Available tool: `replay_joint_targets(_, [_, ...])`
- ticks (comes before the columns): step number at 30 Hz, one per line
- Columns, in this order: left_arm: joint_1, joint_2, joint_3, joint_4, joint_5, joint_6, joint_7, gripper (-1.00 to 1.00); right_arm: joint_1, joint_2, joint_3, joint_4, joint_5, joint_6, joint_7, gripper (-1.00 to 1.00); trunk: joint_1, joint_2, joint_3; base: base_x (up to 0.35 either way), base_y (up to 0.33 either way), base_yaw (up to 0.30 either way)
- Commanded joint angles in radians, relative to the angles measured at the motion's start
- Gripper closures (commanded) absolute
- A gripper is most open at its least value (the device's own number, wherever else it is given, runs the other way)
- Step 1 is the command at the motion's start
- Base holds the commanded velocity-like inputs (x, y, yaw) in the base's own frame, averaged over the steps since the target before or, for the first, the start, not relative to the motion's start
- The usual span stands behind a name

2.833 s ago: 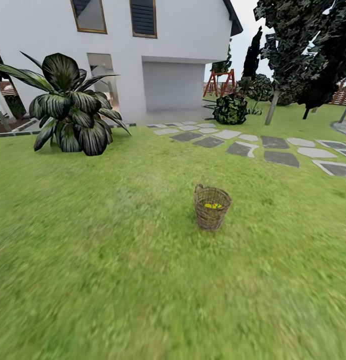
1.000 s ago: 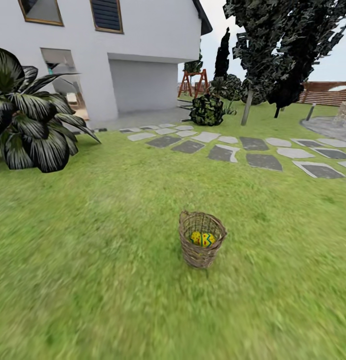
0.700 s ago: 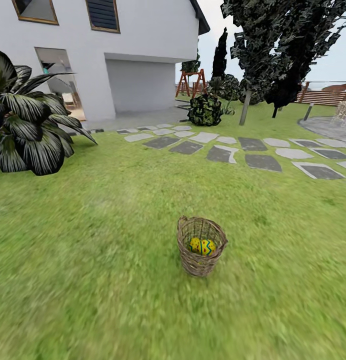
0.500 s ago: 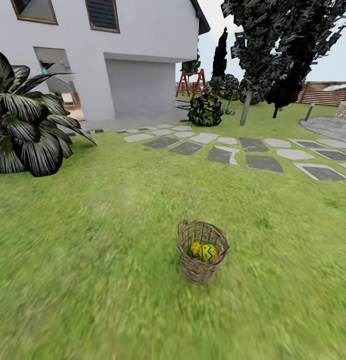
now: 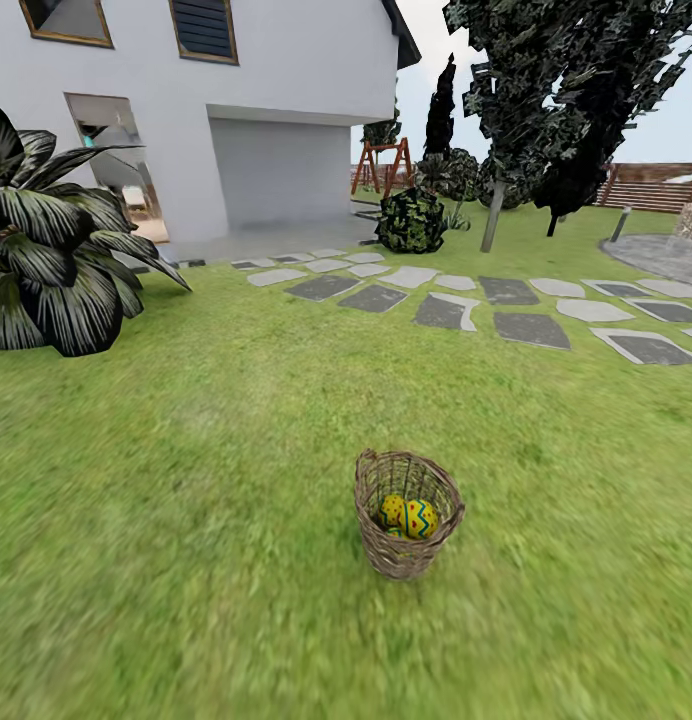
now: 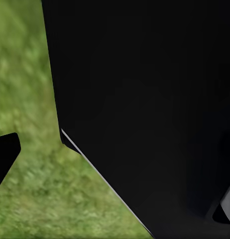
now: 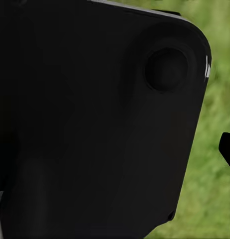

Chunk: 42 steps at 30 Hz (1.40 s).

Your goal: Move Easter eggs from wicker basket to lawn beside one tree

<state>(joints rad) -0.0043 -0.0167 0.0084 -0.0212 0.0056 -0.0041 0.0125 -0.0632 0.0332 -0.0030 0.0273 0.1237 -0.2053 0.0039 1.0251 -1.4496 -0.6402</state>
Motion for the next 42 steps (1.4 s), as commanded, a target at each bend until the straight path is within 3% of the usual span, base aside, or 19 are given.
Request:
replay_joint_targets(1, [0.0,0.0,0.001,-0.001,0.001,0.0,0.001,-1.0,-0.004,0.0,-0.001,-0.004,0.01,-0.001,0.001,-1.0,0.0,0.0,-0.001,0.003,0.0,0.0])
replay_joint_targets(5, [-0.001,0.002,0.003,-0.025,0.001,0.001,0.001,-1.0,-0.018,-0.001,0.0,-0.044,0.015,0.061,0.001,-1.0,0.0,0.0,-0.001,0.001,0.0,0.0])
replay_joint_targets(9, [-0.011,0.026,0.007,-0.143,0.001,0.023,0.0,-1.0,-0.038,-0.004,0.002,-0.185,0.017,0.222,0.002,-1.0,0.0,0.0,-0.001,0.0,0.0,0.0])
replay_joint_targets(10, [-0.041,0.049,0.019,-0.244,0.001,0.085,-0.001,-1.0,-0.041,-0.012,0.003,-0.335,0.016,0.332,0.002,-1.0,0.0,0.0,-0.001,0.0,0.0,0.0])
replay_joint_targets(15, [-0.192,0.076,0.115,-0.381,0.024,0.328,-0.003,-1.0,-0.042,-0.016,0.004,-0.664,0.02,0.485,-0.002,-1.0,0.0,0.0,-0.001,0.0,0.0,0.0])
replay_joint_targets(18, [-0.281,0.077,0.14,-0.466,0.03,0.387,-0.002,-1.0,-0.044,-0.018,0.003,-0.854,0.026,0.555,-0.004,-1.0,0.0,0.0,-0.001,0.0,0.0,0.0])
replay_joint_targets(23, [-0.43,0.068,0.148,-0.542,0.032,0.478,-0.002,-1.0,-0.101,-0.037,-0.003,-1.041,0.024,0.695,-0.006,-1.0,0.0,0.0,-0.001,0.0,0.0,0.0])
replay_joint_targets(28, [-0.6,0.044,0.148,-0.582,0.033,0.631,-0.002,-1.0,-0.216,-0.051,-0.038,-1.101,0.02,0.805,-0.025,-1.0,0.0,0.0,-0.001,0.0,0.0,0.0])
replay_joint_targets(36, [-0.744,-0.001,0.148,-0.703,0.033,0.693,-0.002,-1.0,-0.358,-0.055,-0.176,-1.116,0.021,0.86,-0.08,-1.0,0.0,0.0,-0.001,0.0,0.0,0.0])
replay_joint_targets(42, [-0.835,-0.032,0.145,-0.749,0.033,0.763,-0.002,-1.0,-0.401,-0.064,-0.189,-1.138,0.028,0.865,-0.083,-1.0,0.0,0.0,-0.001,0.0,0.0,0.0])
